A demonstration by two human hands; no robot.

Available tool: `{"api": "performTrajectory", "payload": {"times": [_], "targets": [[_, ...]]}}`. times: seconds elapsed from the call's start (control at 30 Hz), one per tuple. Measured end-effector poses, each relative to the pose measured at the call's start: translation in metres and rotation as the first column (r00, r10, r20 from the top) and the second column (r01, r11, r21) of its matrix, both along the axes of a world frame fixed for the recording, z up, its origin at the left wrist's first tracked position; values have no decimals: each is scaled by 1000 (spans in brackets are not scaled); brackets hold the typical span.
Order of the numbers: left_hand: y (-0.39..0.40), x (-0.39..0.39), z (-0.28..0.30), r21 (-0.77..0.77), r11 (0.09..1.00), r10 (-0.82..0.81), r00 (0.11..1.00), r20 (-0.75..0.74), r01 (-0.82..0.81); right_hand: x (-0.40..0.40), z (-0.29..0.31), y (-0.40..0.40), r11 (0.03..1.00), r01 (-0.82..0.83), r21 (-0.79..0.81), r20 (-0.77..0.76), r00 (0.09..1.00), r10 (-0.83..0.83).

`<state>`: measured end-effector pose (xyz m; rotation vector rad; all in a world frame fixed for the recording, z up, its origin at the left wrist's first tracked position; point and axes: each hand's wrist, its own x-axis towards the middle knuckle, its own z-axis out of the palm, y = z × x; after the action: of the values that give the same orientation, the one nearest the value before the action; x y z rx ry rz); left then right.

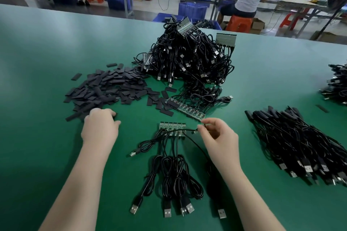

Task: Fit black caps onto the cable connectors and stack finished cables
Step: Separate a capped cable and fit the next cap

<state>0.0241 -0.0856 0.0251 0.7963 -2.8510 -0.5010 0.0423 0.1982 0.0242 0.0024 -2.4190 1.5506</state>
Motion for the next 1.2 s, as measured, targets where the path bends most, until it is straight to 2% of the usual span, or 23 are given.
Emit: {"api": "performTrajectory", "payload": {"times": [0.1, 0.27, 0.33, 0.47, 0.6, 0.77, 0.83, 0.9, 0.93, 0.97, 1.0, 1.07, 1.1, 1.13, 1.2], "targets": [[3, -5, -4, 37, 995, -84, 990, -116, 89, 7, -7, 4, 1000, 0, 14, -46, 999, 1], [13, -2, -2, 47, 975, -183, 908, -377, 216, 13, -9, 10, 1000, -4, 20, -112, 994, 6], [12, 0, -4, 23, 987, -141, 922, -359, 160, 13, -9, 11, 1000, -13, -7, -106, 994, 12], [10, 2, -3, 8, 999, -50, 979, -200, 52, 12, -10, 10, 999, -18, -40, -87, 996, 14], [13, 2, -5, -41, 996, -85, 963, -255, 77, 13, -12, 11, 998, -27, -64, -84, 996, 22], [17, 4, -4, -45, 997, -82, 893, -442, 70, 13, -13, 10, 995, -27, -95, -59, 998, 21], [22, 7, 4, -30, 997, -75, 833, -549, 69, 13, -13, 10, 995, -24, -100, -55, 998, 19], [36, 9, 14, 49, 988, -84, 770, -633, 148, 12, -13, 10, 996, -19, -92, -42, 999, 15], [47, 8, 20, 149, 958, -91, 751, -654, 246, 12, -13, 10, 997, -17, -75, -35, 999, 15], [60, 5, 26, 280, 889, -98, 749, -655, 362, 11, -13, 11, 999, -16, -44, -32, 999, 15], [74, 3, 31, 418, 783, -107, 762, -639, 460, 10, -13, 11, 1000, -14, 7, -37, 999, 14], [105, 1, 37, 661, 507, -127, 807, -576, 552, 10, -10, 12, 992, -7, 129, -66, 998, 15], [118, 0, 36, 727, 399, -145, 821, -552, 559, 10, -9, 13, 987, -2, 163, -95, 995, 18], [129, 0, 33, 752, 340, -170, 823, -542, 565, 11, -8, 13, 987, -5, 161, -116, 993, 24], [145, 3, 27, 749, 301, -215, 807, -550, 590, 13, -4, 12, 995, -20, 94, -113, 993, 30]]}}
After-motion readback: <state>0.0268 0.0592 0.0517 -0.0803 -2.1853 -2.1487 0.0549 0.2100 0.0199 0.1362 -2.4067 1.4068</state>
